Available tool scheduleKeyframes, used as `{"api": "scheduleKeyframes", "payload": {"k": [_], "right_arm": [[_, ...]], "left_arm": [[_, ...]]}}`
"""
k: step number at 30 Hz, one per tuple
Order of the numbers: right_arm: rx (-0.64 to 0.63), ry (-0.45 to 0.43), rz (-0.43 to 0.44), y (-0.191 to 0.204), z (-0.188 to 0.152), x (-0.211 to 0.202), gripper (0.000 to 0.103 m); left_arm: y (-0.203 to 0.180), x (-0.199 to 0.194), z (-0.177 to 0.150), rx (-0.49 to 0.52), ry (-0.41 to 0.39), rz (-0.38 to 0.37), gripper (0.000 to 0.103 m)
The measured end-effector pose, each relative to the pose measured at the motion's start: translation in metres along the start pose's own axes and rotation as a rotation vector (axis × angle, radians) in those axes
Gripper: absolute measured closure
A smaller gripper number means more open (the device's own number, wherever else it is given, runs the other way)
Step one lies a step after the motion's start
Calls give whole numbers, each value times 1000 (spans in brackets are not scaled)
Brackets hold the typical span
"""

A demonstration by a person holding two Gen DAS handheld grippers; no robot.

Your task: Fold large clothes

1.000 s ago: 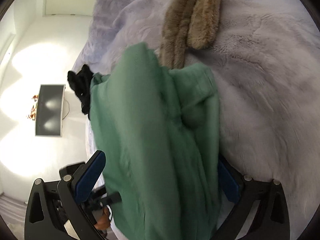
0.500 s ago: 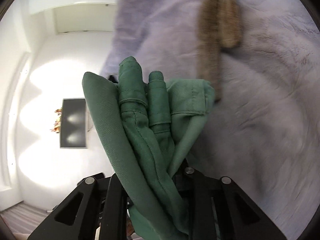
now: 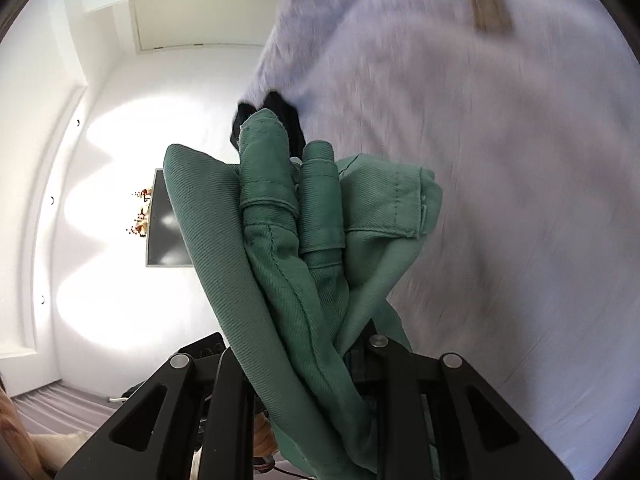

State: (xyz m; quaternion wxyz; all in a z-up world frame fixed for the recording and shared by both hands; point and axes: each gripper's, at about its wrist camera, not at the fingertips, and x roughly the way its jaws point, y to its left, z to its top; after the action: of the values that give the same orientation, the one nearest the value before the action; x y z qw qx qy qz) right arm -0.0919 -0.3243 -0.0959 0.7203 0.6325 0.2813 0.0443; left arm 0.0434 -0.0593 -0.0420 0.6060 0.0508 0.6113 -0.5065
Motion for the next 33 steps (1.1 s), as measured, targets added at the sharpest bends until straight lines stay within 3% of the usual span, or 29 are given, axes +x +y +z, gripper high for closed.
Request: {"api": "scheduleKeyframes", "payload": {"k": [5, 7, 9, 12, 13, 16, 18, 19, 20, 23, 25, 28, 33], "right_arm": [[118, 44, -19, -38, -64, 57, 83], [159, 69, -83, -59, -81, 78, 82], [181, 48, -158, -68, -84, 86, 79], [83, 52, -297, -45, -82, 79, 54], [16, 47, -367, -30, -81, 71, 37], [-94, -9, -484, 0, -79, 47, 35], [-132, -45, -502, 10, -79, 38, 44], [-135, -42, -496, 11, -75, 39, 65], [-134, -30, -504, 11, -73, 43, 98], [-167, -12, -605, 3, -68, 57, 100], [-205, -23, -696, -7, -59, 59, 100], [-123, -24, -690, -38, -42, 57, 100], [-97, -8, -681, -57, -43, 46, 99]], "left_arm": [[57, 6, -57, -50, 110, 92, 51], [77, 20, -72, -71, 139, 164, 42], [84, 18, -79, -73, 126, 164, 36], [78, -5, -80, -8, 120, 152, 36], [77, -19, -80, 17, 103, 150, 36], [74, -49, -66, 35, 5, 160, 36], [78, -57, -53, 27, -61, 176, 36], [80, -54, -43, 16, -90, 190, 36], [83, -51, -39, 12, -105, 201, 36], [88, -28, -31, 27, -117, 270, 37], [79, 8, -17, 23, -96, 297, 37], [74, 27, -16, 46, -103, 354, 32], [70, 24, -17, 29, -74, 371, 31]]}}
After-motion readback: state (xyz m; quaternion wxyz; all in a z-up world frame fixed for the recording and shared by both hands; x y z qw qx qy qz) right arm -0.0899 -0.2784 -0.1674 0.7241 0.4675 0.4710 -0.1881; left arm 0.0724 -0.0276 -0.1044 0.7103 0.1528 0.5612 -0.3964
